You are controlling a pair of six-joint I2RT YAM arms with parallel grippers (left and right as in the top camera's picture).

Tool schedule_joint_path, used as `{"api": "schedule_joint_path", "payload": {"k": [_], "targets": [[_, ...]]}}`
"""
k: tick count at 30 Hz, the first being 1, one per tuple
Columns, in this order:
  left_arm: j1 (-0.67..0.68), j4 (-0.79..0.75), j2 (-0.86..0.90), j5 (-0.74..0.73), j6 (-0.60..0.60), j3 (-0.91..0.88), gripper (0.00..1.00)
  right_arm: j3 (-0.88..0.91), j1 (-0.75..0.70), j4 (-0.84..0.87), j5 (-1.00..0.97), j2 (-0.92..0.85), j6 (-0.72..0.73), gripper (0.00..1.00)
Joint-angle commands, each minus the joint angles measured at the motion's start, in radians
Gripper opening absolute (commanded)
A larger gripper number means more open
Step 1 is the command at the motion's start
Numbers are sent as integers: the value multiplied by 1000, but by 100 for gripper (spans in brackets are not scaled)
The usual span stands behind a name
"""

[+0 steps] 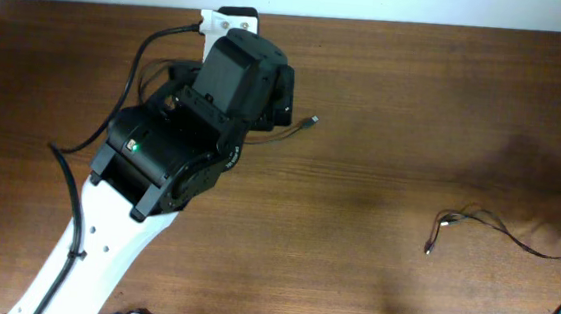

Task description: Untangle cables

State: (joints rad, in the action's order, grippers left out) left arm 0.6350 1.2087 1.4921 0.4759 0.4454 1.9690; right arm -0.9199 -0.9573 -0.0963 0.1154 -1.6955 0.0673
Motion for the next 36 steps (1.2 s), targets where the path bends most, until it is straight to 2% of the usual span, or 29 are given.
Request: {"api": "schedule_joint_path", "payload": {"k": [1, 7, 9, 10, 11, 14, 15, 19, 21, 23, 27, 30, 32, 36], "targets": [[4, 0, 14, 7, -12, -5, 99, -6, -6, -9, -230, -11, -8, 4], [4, 0, 26, 7, -13, -5, 99, -6, -6, -3, -311, -13, -8, 4], [4, 1, 26, 7, -13, -5, 99, -6, -6, -1, -311, -13, -8, 23], [4, 0, 28, 7, -13, -5, 99, -6, -6, -1, -311, -13, -8, 27], [4, 0, 28, 7, -13, -5, 99, -6, -6, -1, -311, -13, -8, 39], [4, 0, 30, 7, -13, -5, 99, -6, -6, -1, -311, -13, -8, 43], [4, 0, 30, 7, -13, -5, 99, -6, -6, -1, -311, -13, -8, 49], [4, 0, 31, 7, -13, -5, 99, -6, -6, -1, -311, -13, -8, 51], [4, 0, 31, 8, -13, -5, 99, -6, -6, 4, -302, -13, -8, 58], [4, -2, 31, 12, -13, -5, 99, -10, -5, 37, -182, -11, -8, 66], [-26, -13, 31, 19, -8, -5, 99, -50, 24, 43, 112, -9, -10, 68], [-110, -10, 31, 10, 13, -5, 99, -116, 122, 6, 298, -4, -75, 79], [-193, 5, 31, 11, 13, -5, 99, -163, 254, -55, 309, -4, -137, 83], [-336, 24, 34, 10, 14, -5, 99, -171, 454, -58, 307, -4, -142, 90]]}}
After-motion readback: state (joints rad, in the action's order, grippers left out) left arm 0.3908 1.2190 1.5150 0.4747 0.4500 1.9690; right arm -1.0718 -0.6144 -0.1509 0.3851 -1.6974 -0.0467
